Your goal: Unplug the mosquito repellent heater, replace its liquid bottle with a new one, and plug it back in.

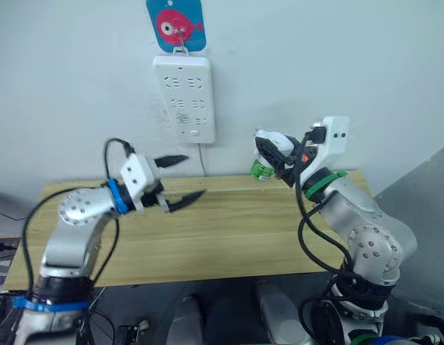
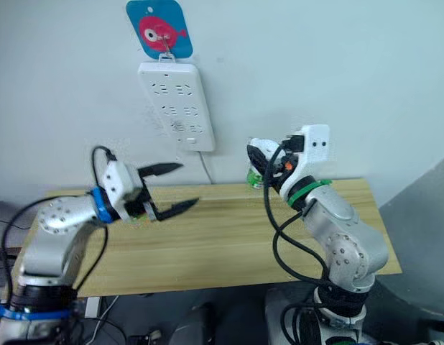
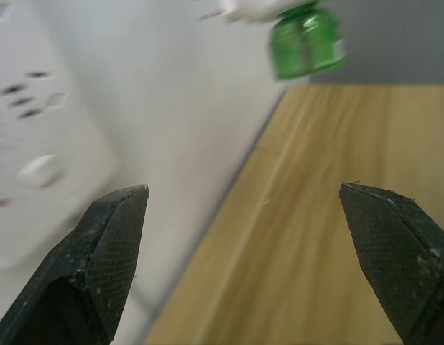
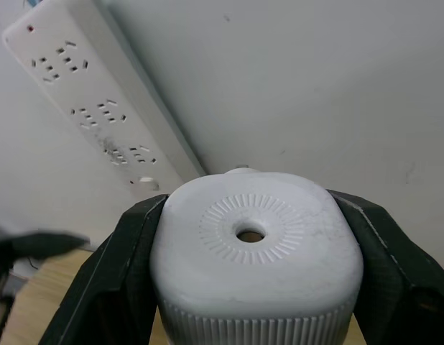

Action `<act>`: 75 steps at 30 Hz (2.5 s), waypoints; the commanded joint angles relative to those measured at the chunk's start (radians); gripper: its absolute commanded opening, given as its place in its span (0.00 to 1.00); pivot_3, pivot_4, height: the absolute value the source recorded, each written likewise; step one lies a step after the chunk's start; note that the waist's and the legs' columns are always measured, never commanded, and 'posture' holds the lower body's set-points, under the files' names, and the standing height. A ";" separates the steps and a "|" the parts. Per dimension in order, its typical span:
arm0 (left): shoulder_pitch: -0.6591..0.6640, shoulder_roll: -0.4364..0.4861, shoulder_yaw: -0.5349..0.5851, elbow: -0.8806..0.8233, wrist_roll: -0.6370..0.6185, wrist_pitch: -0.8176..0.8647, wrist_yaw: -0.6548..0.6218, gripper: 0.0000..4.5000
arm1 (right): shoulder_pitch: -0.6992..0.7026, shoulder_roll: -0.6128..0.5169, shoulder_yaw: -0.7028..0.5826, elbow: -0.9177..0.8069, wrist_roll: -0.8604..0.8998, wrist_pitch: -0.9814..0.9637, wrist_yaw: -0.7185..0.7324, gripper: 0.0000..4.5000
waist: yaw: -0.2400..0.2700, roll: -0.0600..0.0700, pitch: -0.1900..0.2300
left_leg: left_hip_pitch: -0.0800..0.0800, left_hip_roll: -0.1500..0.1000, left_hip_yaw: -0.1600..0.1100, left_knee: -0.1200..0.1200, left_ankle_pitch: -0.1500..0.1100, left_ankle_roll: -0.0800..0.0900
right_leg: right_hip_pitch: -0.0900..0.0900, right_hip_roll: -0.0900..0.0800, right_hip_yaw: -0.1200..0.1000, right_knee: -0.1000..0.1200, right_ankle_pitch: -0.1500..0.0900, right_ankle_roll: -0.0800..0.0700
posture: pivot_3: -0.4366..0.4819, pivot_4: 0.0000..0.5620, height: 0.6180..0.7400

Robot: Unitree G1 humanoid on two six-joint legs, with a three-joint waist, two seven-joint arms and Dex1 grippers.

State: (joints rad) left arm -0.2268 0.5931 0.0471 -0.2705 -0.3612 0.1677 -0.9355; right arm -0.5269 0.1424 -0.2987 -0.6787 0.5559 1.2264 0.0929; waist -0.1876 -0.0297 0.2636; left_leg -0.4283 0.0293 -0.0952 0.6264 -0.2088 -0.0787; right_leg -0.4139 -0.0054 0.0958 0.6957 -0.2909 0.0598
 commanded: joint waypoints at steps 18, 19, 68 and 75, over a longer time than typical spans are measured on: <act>-0.031 -0.392 -0.243 -0.085 0.072 0.012 0.323 1.00 | -0.043 -0.009 -0.109 0.146 0.973 -0.183 -0.732 0.66 | -0.010 0.001 0.000 | 0.001 0.000 0.003 0.001 0.000 0.001 | 0.000 0.003 0.003 0.000 0.000 0.001 | 0.20 0.43 1.00; -0.050 -0.408 -0.242 -0.078 0.069 0.017 0.334 1.00 | -0.036 -0.032 -0.088 0.148 1.001 -0.205 -0.748 0.66 | -0.010 0.001 0.000 | 0.001 0.000 0.003 0.002 0.000 0.001 | 0.000 0.003 0.003 0.000 0.000 0.001 | 0.20 0.43 1.00; -0.064 -0.364 -0.202 -0.119 0.014 0.035 0.343 0.21 | 0.059 -0.391 0.234 0.119 1.218 -0.636 -0.777 0.66 | -0.008 0.002 -0.001 | 0.000 0.000 0.004 0.001 0.000 0.001 | 0.001 0.003 0.004 -0.005 0.000 0.002 | 0.19 0.39 1.00; -0.066 -0.363 -0.175 -0.116 -0.005 0.018 0.344 0.00 | 0.063 -0.407 0.239 0.118 1.219 -0.643 -0.770 0.66 | -0.008 0.002 -0.001 | 0.000 0.000 0.004 0.002 0.000 0.001 | 0.001 0.003 0.004 -0.004 0.000 0.002 | 0.19 0.38 1.00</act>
State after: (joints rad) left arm -0.2912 0.2331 -0.1392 -0.3822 -0.3562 0.1883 -0.5994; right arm -0.4510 -0.2661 -0.0629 -0.5030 1.7356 0.5969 -0.7059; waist -0.1957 -0.0277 0.2630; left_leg -0.4282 0.0295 -0.0916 0.6280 -0.2087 -0.0778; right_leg -0.4125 -0.0025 0.0998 0.6916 -0.2912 0.0615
